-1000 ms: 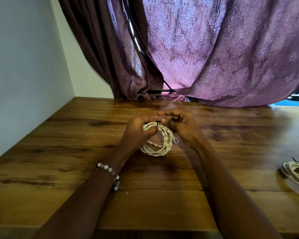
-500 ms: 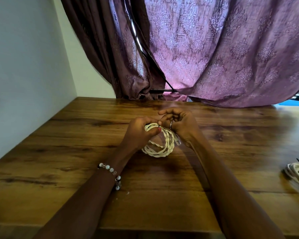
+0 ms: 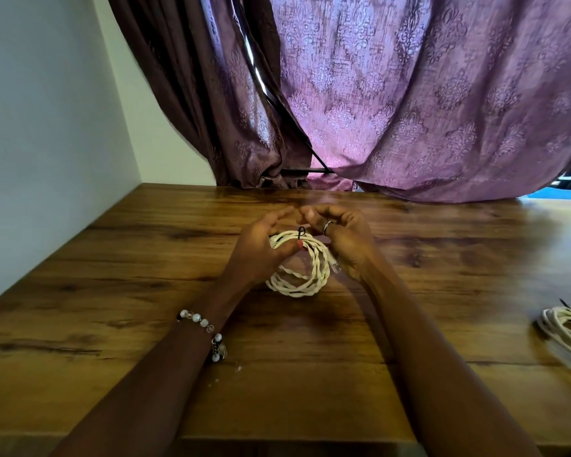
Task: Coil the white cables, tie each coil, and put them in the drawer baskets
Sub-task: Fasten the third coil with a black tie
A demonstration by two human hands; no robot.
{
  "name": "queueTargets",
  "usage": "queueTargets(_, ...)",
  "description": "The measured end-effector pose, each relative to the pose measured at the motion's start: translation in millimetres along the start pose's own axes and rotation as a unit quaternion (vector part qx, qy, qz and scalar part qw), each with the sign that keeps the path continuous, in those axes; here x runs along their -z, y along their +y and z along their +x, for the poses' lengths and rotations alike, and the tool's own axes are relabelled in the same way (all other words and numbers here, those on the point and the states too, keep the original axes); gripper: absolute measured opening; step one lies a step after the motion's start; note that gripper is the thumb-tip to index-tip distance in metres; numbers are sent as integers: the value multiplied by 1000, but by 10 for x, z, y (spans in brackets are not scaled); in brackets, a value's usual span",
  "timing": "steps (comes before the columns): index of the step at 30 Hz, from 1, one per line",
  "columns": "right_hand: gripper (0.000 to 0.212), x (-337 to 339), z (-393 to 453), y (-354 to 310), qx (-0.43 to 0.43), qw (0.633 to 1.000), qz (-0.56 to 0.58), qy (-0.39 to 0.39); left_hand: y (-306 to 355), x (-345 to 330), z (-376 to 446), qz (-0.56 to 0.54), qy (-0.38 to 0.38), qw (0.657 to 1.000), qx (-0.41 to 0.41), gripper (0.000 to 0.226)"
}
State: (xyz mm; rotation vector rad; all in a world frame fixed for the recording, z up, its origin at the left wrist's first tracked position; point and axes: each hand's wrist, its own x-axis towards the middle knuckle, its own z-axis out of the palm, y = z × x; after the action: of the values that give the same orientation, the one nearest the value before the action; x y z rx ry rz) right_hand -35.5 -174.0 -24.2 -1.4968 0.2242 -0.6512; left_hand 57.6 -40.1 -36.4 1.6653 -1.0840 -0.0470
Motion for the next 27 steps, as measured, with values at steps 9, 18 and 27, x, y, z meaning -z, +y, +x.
queueTargets(9,7,-16,-1,-14,-32,999,8,-27,-73,-41,22,-74,-4,997,22,79)
queueTargets(18,7,33,20,17,-38,998,19,-37,-25,-53,2,-76,17,996,32,40)
queueTargets(27,19,185,9,-76,-17,995,-68,-76,-7,-41,-3,-96,22,994,43,34)
